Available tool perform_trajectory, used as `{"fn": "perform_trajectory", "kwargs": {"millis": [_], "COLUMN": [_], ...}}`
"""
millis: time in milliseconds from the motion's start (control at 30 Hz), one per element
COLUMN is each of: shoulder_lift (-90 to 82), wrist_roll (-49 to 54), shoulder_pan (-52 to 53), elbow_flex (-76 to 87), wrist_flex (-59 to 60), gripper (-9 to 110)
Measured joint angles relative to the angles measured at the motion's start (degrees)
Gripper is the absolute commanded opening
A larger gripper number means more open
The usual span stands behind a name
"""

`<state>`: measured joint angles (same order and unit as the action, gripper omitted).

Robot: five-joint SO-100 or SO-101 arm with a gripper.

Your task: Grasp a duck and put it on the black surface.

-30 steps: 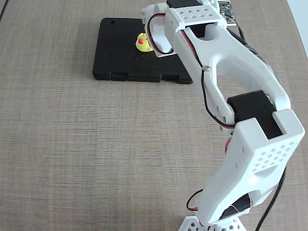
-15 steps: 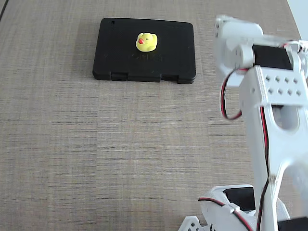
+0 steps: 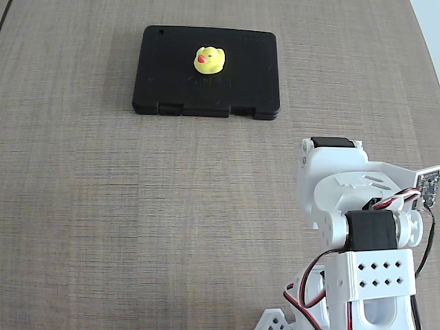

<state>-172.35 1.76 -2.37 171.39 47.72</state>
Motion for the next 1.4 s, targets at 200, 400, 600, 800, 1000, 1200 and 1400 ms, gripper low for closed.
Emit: {"fn": "perform_trajectory", "kwargs": {"millis": [200, 400, 600, 800, 1000, 1200, 1400], "shoulder_lift": [-9.1, -14.7, -16.6, -16.6, -16.7, -16.7, -16.7], "wrist_roll": [0.0, 0.0, 0.0, 0.0, 0.0, 0.0, 0.0], "shoulder_pan": [0.0, 0.0, 0.0, 0.2, 3.4, 3.7, 3.7], "elbow_flex": [6.9, 7.9, 8.0, 8.0, 8.0, 8.0, 8.0], "wrist_flex": [0.0, 3.0, 8.3, 9.4, 9.4, 9.4, 9.4], "gripper": [0, 0, 0, 0, 0, 0, 0]}}
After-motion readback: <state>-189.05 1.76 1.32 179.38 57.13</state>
